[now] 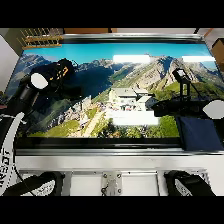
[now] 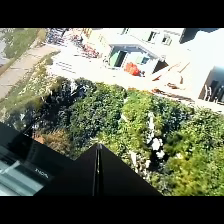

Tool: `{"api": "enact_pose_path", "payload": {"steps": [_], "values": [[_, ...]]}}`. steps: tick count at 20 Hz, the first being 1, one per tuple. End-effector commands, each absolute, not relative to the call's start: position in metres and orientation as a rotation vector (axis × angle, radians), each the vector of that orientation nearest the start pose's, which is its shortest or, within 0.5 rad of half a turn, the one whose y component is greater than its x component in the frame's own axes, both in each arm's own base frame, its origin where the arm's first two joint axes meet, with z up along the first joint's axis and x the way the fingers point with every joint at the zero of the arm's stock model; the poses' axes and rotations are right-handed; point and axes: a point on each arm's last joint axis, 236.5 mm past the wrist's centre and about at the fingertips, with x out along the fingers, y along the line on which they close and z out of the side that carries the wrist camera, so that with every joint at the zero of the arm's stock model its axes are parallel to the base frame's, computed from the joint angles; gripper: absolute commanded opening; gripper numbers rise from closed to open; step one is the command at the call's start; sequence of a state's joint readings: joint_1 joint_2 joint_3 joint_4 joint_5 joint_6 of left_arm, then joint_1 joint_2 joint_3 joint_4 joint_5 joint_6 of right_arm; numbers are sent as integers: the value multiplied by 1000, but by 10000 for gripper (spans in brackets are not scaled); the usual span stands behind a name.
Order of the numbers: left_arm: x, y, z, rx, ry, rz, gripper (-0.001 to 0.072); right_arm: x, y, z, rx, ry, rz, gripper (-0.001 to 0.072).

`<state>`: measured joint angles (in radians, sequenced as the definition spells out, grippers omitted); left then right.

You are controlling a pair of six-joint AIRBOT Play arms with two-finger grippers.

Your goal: Fold the clothes and pants, and hang the long-sleeved shirts on hangers.

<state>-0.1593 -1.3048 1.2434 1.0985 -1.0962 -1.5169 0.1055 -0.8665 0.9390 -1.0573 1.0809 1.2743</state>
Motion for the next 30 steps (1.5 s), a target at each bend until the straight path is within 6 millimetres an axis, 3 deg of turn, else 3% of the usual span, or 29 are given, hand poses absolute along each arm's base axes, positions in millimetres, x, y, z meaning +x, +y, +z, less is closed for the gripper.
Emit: {"api": "enact_pose_path", "payload": {"steps": [1, 12, 13, 14, 15, 18, 21, 24, 27, 30], "values": [[398, -160, 57, -295, 1157, -417, 3, 317, 137, 104, 130, 937, 529, 17], [401, -161, 58, -290, 1144, -416, 4, 317, 137, 104, 130, 937, 529, 17], [412, -158, 61, -260, 1092, -412, 110, 317, 137, 104, 130, 937, 529, 17], [428, -144, 68, -184, 1020, -395, 580, 317, 137, 104, 130, 937, 529, 17], [449, -123, 78, -122, 945, -338, 707, 317, 137, 104, 130, 937, 529, 17], [509, -35, 103, 137, 819, -122, 708, 317, 137, 104, 130, 937, 529, 17], [549, 39, 89, 335, 836, 42, 707, 317, 137, 104, 130, 937, 529, 17], [571, 79, 43, 358, 912, 102, 708, 317, 137, 104, 130, 937, 529, 17], [578, 105, -10, 342, 1001, 126, 708, 317, 137, 104, 130, 937, 529, 17], [585, 129, -32, 397, 1029, 162, 707, 317, 137, 104, 130, 937, 529, 17]]}}
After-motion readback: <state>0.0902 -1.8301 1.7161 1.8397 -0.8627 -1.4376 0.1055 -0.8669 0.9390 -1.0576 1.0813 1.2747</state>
